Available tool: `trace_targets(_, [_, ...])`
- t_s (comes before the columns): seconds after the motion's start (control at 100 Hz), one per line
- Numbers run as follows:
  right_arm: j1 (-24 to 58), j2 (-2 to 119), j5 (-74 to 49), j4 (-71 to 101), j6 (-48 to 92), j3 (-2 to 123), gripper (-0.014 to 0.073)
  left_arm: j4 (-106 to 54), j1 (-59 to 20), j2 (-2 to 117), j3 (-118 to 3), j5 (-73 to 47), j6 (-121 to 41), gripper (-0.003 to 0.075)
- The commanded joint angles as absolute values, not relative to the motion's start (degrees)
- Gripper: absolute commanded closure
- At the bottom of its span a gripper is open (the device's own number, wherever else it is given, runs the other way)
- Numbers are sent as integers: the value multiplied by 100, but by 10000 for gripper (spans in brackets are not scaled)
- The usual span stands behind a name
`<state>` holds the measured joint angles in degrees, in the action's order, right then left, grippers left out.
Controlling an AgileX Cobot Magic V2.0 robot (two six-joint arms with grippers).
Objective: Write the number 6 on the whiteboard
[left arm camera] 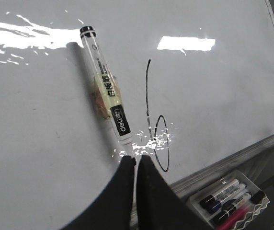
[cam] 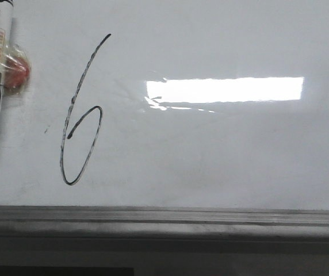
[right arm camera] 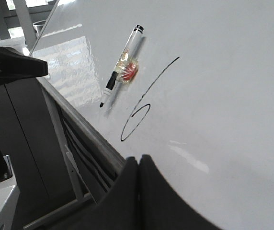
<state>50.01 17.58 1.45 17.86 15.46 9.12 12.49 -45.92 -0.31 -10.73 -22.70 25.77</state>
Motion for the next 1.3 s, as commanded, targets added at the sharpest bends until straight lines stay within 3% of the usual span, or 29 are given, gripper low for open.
trace_targets(0.0, [4997,1443,585,1694,1617,882,658,1302,-4645,29,-1224,-1851,2562,739])
trace_targets(0.98, [4997,1157,542,1694,1617,758,658,1318,-4607,29,-1203,-1814,2562,739])
trace_targets(1.29, [4997,1157,542,1694,1617,758,658,1125,-3369,29,-1108,-2405,1889,739])
